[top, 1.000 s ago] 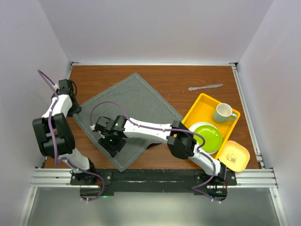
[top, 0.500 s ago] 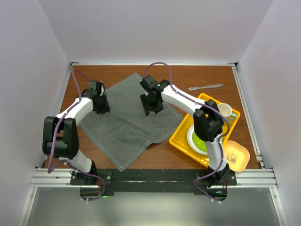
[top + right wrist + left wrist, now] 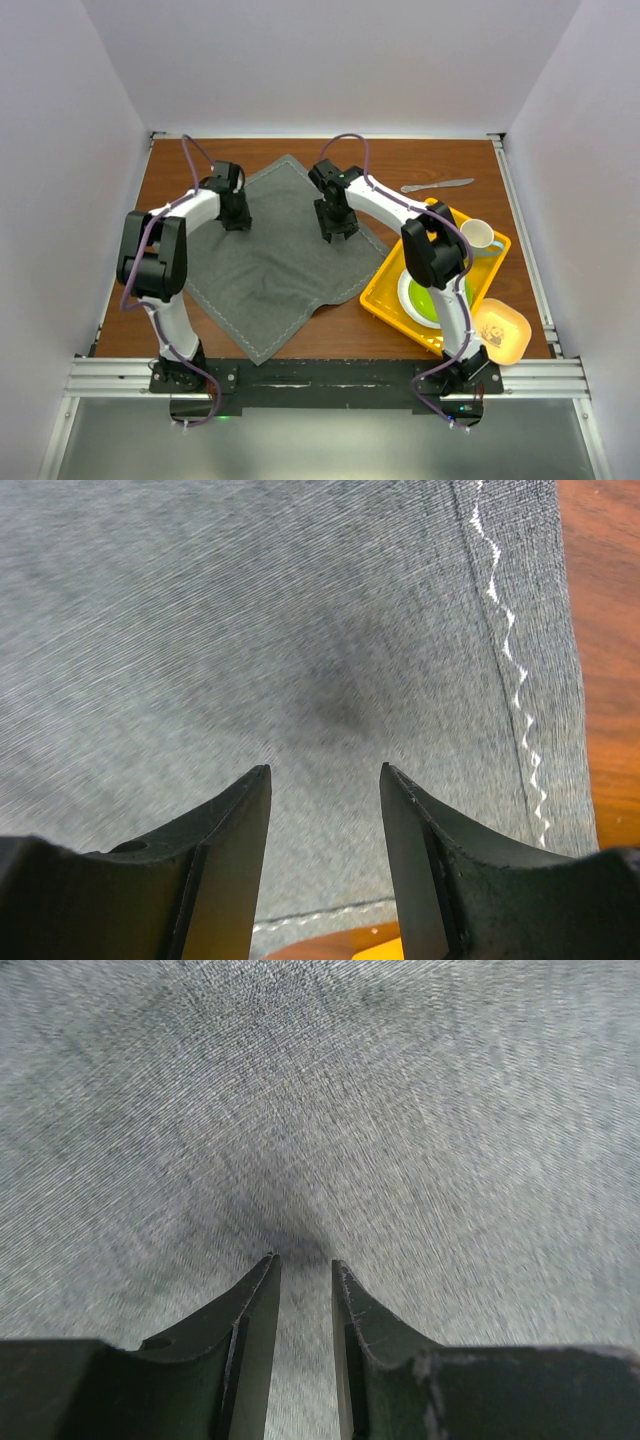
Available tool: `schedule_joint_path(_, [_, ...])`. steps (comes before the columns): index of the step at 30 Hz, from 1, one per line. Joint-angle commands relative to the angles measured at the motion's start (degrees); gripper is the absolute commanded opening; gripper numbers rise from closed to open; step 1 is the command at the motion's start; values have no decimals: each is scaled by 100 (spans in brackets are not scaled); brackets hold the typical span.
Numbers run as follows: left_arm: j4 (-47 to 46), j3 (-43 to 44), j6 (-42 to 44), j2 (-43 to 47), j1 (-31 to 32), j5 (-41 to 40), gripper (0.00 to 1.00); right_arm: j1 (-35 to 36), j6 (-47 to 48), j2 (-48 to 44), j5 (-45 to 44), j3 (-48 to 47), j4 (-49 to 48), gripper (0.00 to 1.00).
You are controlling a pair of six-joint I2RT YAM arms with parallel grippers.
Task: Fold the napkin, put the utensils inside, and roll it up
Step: Flatten the napkin out
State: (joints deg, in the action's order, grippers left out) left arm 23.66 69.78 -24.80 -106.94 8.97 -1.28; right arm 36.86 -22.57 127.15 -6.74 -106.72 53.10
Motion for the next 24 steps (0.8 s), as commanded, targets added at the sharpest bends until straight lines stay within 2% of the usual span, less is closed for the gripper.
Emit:
schedule_joint_path(1, [-20,431,-139,-292,26,-101,32,-144,130,99,-178,-200,-194,51])
schedule_joint_path(7, [42,598,-297,-662,8,-4,33,-197,182,371,-117,-244,-520,52])
schedule_joint_path(14, [279,1064,-254,-1039,-115,-206,33,-285,314,862,-433,-630,-995,52])
schedule_joint_path(19, [437,1354,-184,-1066,-238,-294,34,-460,498,1540,-547,-1833,-803,52])
schedule_joint_path(24, [508,1293,-113,-531,-247,-338,35,-672,429,1664,-301,-3089,-415,55])
